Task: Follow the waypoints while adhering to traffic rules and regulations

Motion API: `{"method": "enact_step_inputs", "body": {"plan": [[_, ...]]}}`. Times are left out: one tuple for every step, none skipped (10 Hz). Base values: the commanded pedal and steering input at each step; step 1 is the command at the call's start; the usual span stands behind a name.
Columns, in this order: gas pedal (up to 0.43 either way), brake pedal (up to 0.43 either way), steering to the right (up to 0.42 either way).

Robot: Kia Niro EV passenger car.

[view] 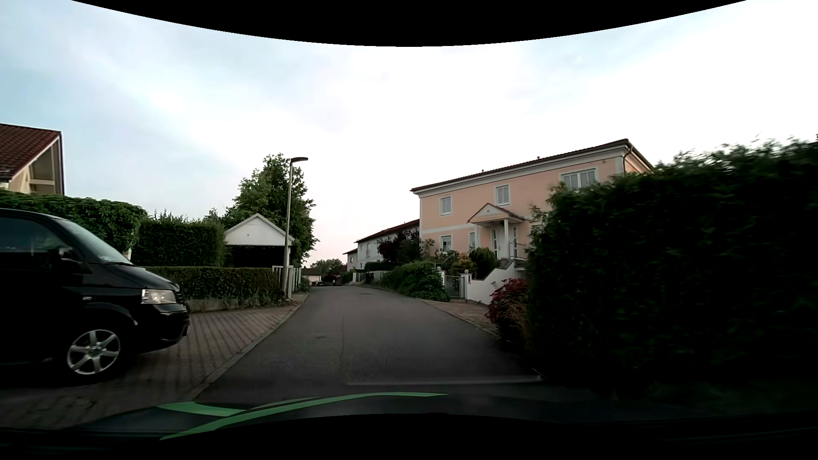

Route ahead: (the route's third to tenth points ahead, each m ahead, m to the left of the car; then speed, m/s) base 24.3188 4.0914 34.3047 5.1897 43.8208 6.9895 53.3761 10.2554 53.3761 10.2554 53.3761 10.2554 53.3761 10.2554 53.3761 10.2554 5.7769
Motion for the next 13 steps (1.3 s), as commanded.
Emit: {"method": "enact_step_inputs", "body": {"plan": [[0.260,0.000,-0.054],[0.260,0.000,-0.051],[0.248,0.000,-0.049],[0.248,0.000,-0.046],[0.209,0.000,-0.043],[0.197,0.000,-0.041],[0.197,0.000,-0.040],[0.197,0.000,-0.040],[0.197,0.000,-0.040],[0.197,0.000,-0.040],[0.197,0.000,-0.040],[0.197,0.000,-0.040],[0.197,0.000,-0.040]]}}
